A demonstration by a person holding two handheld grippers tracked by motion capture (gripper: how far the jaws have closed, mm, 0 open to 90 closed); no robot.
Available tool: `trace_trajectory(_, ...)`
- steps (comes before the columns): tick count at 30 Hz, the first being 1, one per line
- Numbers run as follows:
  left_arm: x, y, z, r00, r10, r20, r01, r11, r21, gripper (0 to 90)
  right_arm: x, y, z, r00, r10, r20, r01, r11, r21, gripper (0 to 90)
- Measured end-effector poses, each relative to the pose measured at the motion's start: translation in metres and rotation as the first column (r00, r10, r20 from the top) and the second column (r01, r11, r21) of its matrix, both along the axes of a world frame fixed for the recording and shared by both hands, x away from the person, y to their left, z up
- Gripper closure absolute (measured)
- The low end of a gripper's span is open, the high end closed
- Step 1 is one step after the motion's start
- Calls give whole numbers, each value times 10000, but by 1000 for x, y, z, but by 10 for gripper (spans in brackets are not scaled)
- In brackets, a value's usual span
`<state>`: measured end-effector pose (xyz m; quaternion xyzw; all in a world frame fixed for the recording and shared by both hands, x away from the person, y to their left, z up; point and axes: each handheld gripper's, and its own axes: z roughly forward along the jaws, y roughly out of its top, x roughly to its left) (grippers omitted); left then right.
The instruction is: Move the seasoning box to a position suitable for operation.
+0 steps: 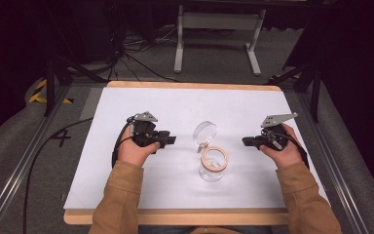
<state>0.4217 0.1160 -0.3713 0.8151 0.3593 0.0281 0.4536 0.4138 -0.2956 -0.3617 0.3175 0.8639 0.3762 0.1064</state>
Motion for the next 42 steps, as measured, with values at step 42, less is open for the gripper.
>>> trace_trajectory(42,1,-53,26,9862,-1283,1044,1209,9899,742,897,-42,9,7,9942,981,-447,-983,9952,-15,900)
